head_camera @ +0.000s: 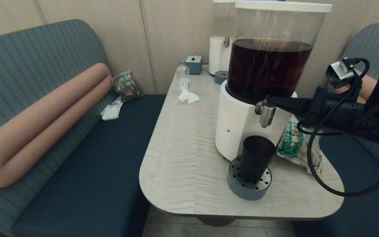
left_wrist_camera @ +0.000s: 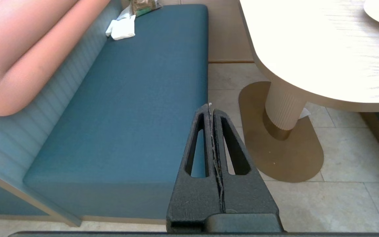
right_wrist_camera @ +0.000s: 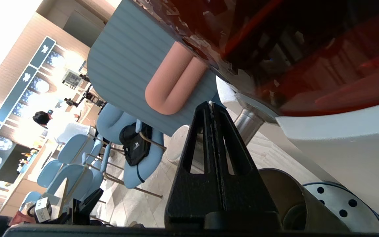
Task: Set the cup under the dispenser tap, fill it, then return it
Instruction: Turn on the faucet
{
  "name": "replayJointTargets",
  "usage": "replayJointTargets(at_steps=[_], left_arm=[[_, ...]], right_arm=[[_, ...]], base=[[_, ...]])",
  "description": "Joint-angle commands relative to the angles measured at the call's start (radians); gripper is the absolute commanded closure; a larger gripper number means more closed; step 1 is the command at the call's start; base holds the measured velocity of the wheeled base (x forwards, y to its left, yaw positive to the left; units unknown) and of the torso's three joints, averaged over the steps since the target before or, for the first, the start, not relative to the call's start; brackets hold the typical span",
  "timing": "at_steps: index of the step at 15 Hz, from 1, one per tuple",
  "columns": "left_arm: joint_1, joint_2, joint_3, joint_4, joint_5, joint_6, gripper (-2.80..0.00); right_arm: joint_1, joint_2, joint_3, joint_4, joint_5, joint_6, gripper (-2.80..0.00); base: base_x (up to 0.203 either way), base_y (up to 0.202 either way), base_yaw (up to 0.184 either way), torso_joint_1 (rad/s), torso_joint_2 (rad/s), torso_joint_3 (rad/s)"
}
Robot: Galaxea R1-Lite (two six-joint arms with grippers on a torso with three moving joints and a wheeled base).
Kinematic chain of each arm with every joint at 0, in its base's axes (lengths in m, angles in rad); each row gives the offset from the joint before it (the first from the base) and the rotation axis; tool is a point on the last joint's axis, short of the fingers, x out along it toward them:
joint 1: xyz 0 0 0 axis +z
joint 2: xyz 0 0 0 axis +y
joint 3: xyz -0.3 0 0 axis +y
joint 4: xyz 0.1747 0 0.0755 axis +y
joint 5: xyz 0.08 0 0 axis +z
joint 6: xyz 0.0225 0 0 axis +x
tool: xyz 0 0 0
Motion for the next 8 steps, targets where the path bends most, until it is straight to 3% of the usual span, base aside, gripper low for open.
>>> replayJointTargets(at_steps=[1, 8], left_arm=[[0.0, 0.002, 0.0, 0.0, 0.0, 0.0, 0.0], [0.0, 0.002, 0.0, 0.0, 0.001, 0.0, 0.0]], right_arm=[[0.01, 0.013, -0.005, -0.001, 0.004, 0.003, 0.0], [0.033, 0.029, -0.016, -0.001, -0.009, 0.002, 0.0]], base=[[0.0, 0.0, 0.0, 0.0, 0.0, 0.0], [0.0, 0.0, 0.0, 0.0, 0.0, 0.0]])
